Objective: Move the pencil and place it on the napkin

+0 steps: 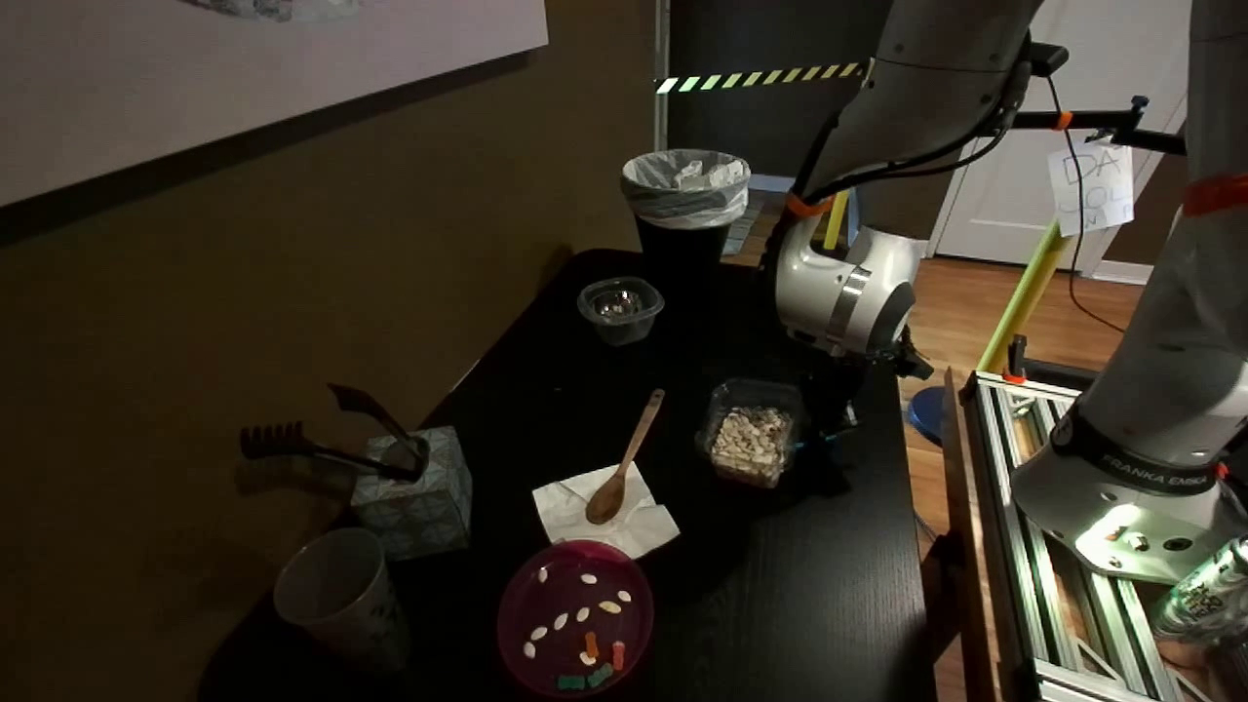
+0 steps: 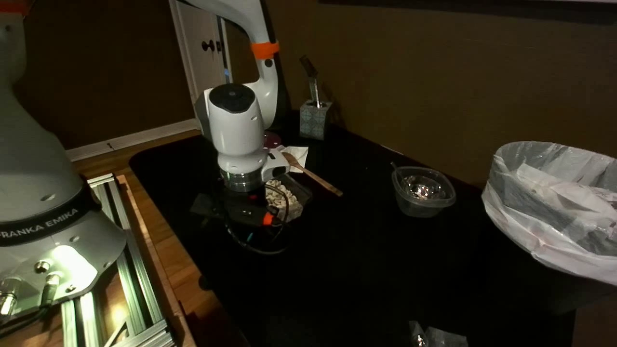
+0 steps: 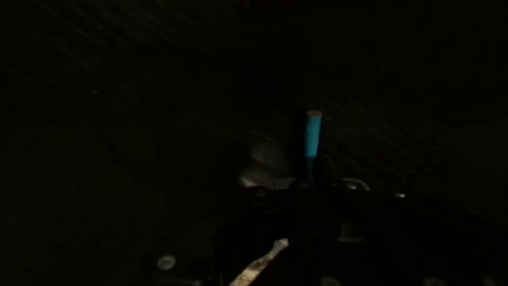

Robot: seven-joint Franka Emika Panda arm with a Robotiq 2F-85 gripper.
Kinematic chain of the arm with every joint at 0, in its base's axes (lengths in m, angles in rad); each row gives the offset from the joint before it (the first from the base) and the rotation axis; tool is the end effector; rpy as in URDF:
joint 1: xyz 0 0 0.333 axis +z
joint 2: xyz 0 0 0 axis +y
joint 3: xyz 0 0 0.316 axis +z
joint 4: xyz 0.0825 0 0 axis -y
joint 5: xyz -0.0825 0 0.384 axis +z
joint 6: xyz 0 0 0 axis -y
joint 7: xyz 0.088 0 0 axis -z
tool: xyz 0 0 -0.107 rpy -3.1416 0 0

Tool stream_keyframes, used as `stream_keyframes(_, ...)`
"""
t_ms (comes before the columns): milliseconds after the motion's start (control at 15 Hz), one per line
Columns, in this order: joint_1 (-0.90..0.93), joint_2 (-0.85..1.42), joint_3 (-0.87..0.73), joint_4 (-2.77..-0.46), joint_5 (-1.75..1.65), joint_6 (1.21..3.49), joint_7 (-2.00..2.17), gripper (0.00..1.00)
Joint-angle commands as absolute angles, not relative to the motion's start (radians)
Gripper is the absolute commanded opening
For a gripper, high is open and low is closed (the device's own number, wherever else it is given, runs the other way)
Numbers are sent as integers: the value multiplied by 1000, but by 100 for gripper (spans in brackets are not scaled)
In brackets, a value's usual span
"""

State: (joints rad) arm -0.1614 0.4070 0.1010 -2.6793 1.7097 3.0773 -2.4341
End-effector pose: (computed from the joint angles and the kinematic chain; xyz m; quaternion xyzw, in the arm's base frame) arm 0.2943 -0.0912 0.0963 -0.9449 -0.3217 -0.0504 0.0350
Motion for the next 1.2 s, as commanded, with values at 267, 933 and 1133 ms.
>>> stream_keyframes(267, -216, 318, 84, -2758, 1648, 3022, -2493, 2)
stream_keyframes(933, -289, 327, 35, -2743, 1468, 2794, -2794, 2)
stream_keyframes(1133, -310, 257, -31, -2790, 1249, 2669, -2784, 2)
